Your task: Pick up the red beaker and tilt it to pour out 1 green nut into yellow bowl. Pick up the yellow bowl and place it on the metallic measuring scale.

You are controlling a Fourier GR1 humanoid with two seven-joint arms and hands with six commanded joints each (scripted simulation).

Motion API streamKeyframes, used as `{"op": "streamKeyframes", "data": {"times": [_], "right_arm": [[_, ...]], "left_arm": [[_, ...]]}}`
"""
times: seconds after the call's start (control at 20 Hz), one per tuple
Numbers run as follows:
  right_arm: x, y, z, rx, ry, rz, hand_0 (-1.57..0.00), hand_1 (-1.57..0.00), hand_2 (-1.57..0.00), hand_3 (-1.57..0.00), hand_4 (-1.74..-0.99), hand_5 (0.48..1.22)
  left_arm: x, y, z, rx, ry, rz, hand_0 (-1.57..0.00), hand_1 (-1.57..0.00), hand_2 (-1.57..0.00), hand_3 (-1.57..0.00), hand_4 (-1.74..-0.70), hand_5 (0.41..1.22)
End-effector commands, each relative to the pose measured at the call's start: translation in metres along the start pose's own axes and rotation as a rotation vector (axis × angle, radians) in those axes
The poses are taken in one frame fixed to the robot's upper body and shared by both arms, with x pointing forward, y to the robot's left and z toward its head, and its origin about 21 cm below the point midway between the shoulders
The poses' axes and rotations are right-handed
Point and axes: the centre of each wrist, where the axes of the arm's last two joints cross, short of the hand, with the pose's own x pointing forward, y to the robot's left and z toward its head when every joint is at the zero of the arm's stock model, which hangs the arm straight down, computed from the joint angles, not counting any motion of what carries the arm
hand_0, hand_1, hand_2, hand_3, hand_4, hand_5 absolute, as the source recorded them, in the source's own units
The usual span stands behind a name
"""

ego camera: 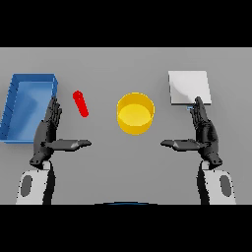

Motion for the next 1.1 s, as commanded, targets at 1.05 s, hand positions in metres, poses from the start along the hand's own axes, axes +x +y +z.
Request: {"op": "streamKeyframes", "data": {"times": [1.05], "right_arm": [[0.009, 0.008, 0.025, 0.046, -0.146, 0.258, 0.00, 0.00, 0.00, 0.00, -1.182, 0.655]], "left_arm": [[-0.006, -0.008, -0.021, -0.053, -0.024, -0.223, 0.00, 0.00, 0.00, 0.00, -1.15, 0.636]]}}
